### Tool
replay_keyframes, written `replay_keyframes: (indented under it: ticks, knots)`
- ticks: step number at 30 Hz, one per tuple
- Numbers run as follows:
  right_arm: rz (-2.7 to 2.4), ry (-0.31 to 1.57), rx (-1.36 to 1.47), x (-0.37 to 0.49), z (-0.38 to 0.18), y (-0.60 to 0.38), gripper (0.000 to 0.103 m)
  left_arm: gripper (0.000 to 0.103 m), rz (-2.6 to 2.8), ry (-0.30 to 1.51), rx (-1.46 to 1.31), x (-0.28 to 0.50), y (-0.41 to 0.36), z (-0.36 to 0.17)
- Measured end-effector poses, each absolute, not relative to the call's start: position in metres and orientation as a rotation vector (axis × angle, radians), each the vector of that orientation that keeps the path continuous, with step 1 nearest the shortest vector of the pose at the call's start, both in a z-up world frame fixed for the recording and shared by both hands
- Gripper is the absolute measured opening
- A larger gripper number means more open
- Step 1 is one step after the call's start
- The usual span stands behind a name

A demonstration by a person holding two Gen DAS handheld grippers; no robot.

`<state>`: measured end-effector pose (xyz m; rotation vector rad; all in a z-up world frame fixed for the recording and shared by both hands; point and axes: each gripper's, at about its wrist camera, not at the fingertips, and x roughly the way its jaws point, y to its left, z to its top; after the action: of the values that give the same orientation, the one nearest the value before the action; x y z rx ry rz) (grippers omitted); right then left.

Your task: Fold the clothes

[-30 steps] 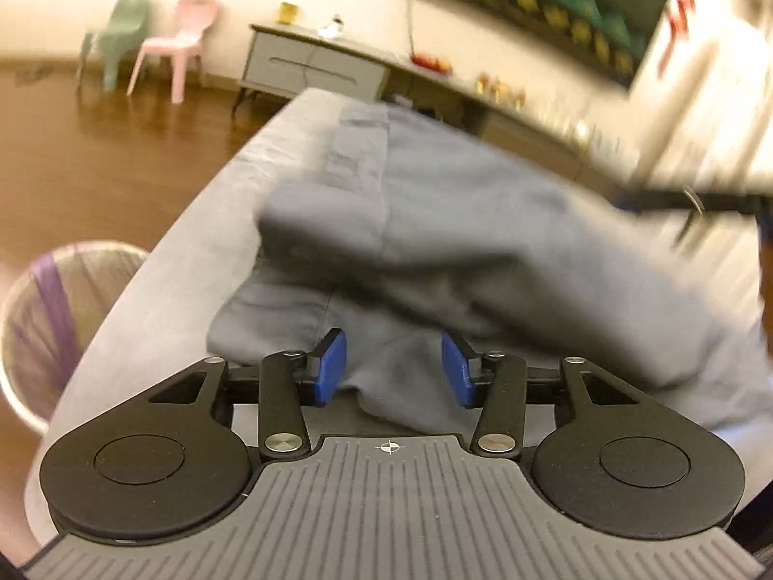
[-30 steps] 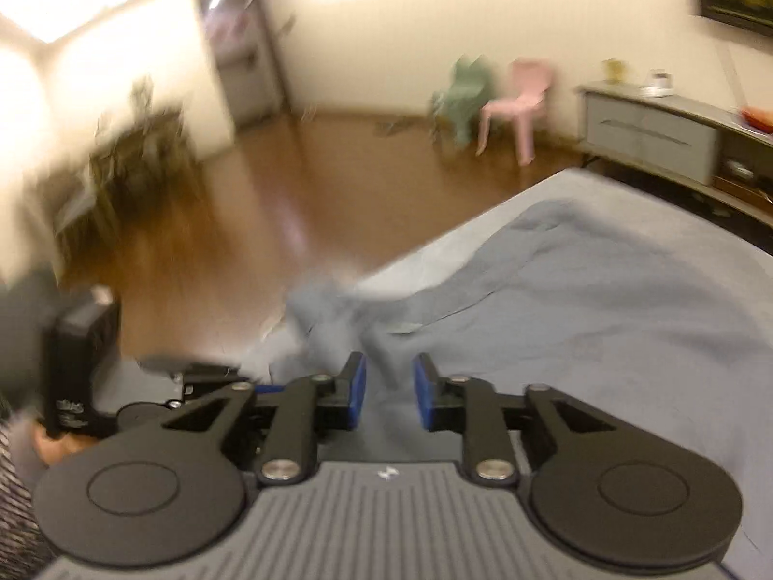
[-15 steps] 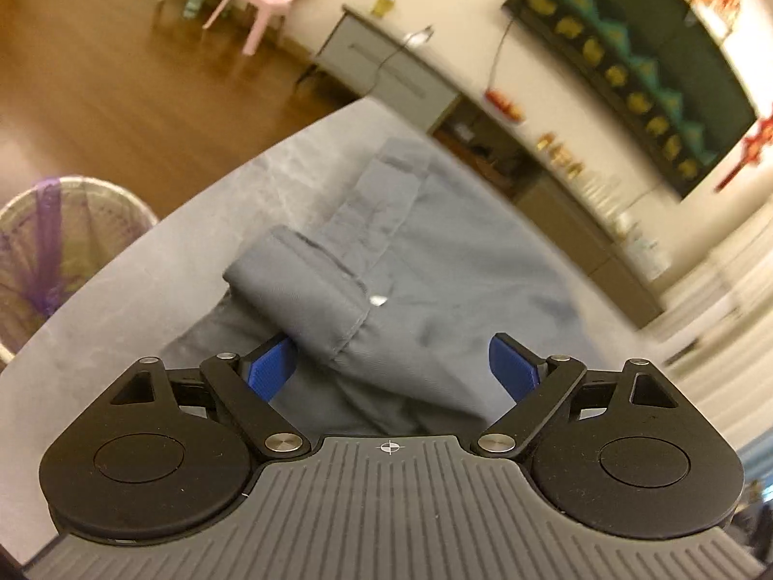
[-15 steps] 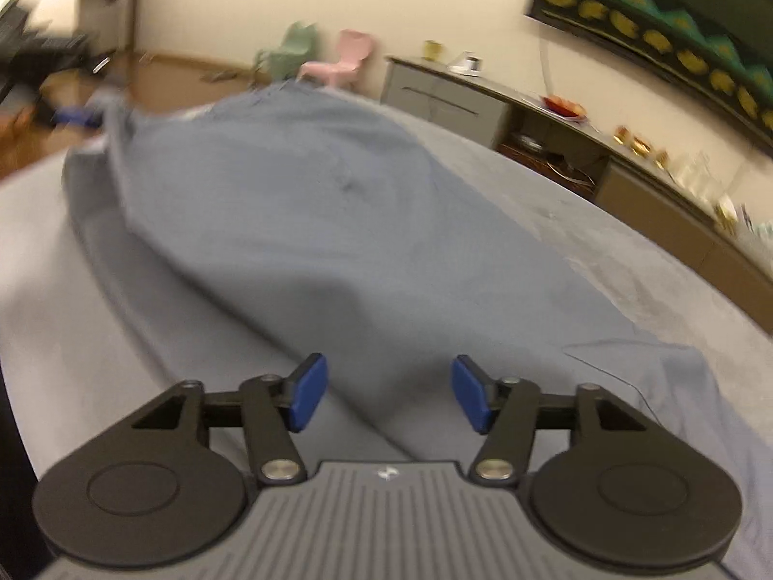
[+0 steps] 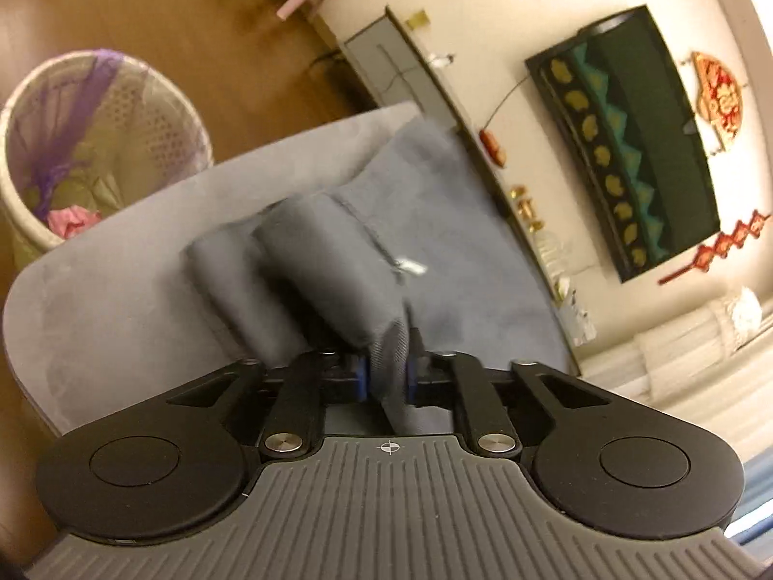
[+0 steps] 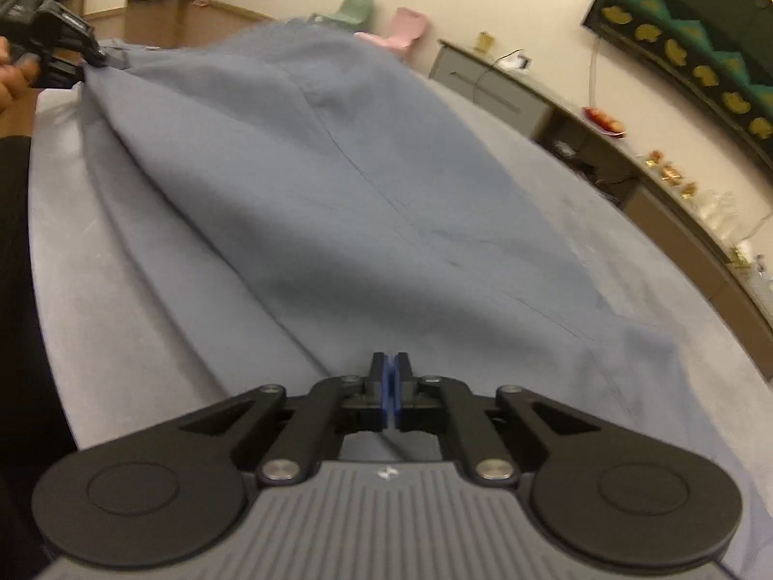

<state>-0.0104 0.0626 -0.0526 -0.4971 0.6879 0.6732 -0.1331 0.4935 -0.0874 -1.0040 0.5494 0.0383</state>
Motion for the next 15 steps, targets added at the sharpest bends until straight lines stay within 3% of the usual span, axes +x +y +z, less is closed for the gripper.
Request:
replay_keyframes:
  ticks: [2, 4, 11, 13, 15]
  knots:
    - [0.697, 0.691, -0.469, -0.015, -0.053, 0.066, 0.016, 0.049, 0.060, 0.566, -0.964, -0.130, 0.486, -0.078]
    - [0.720, 0.693, -0.441, -0.019, -0.053, 0.069, 0.017, 0.053, 0.072, 0.596, -0.908, -0.122, 0.477, -0.072]
    - [0.548, 0.652, -0.543, -0.001, -0.064, 0.086, 0.015, 0.027, 0.058, 0.656, -0.869, -0.055, 0.465, -0.077]
    - [0.461, 0.634, -0.586, 0.019, -0.069, 0.094, 0.010, 0.018, 0.036, 0.666, -0.886, -0.027, 0.467, -0.081]
    - [0.428, 0.647, -0.583, 0.035, -0.069, 0.097, 0.004, 0.000, 0.008, 0.638, -0.917, -0.020, 0.469, -0.080]
